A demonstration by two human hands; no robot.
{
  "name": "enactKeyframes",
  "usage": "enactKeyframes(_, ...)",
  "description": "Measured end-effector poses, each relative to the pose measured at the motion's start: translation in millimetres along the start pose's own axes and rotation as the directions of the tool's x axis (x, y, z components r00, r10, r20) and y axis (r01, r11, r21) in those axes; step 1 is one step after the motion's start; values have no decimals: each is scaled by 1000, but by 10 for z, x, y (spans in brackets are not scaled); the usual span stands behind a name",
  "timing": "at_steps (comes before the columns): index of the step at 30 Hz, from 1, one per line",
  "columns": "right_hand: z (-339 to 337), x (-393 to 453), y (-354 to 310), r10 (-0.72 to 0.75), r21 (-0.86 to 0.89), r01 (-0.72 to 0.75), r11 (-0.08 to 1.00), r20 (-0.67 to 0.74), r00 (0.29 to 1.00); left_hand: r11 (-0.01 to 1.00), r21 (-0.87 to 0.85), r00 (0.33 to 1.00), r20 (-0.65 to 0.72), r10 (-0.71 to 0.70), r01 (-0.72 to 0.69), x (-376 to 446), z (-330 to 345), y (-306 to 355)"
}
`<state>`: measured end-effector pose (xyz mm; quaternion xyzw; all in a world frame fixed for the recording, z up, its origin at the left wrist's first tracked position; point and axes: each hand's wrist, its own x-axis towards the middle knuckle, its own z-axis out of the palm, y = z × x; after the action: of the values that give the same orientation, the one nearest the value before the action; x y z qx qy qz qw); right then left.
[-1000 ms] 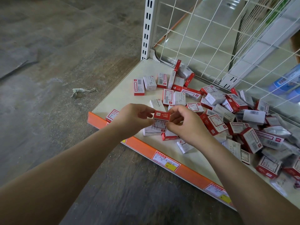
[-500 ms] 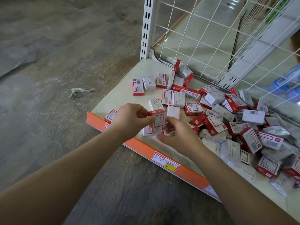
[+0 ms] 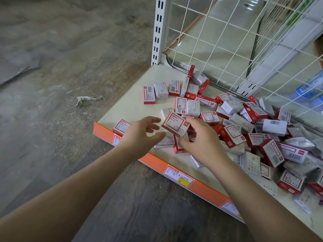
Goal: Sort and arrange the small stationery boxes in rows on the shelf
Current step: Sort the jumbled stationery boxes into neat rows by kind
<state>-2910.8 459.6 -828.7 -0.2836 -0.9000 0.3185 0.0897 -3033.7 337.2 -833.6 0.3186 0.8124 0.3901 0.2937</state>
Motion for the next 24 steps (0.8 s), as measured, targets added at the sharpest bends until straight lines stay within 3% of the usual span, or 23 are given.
enactKeyframes(4, -80, 14, -19, -79, -40, 80, 996, 6, 997, 995, 27, 995, -32, 96, -95, -29, 28, 1)
enactKeyframes(10, 0, -33, 22, -58, -71, 61, 996, 46, 997, 982, 126, 984, -93, 153, -141, -51, 43, -42)
enactKeyframes(15, 38, -49, 56, -21, -101, 27, 995, 62, 998, 964, 216, 981, -78, 178, -158, -71, 57, -44)
enactKeyframes(20, 21, -77, 37, -110, -122, 111, 986, 16, 994, 950, 260, 980, -43, 193, -176, -86, 37, -60)
enactKeyframes(24, 83, -142, -36, -81, -92, 82, 992, 10, 997, 868, 466, 982, 4, 191, -170, -79, -89, -136)
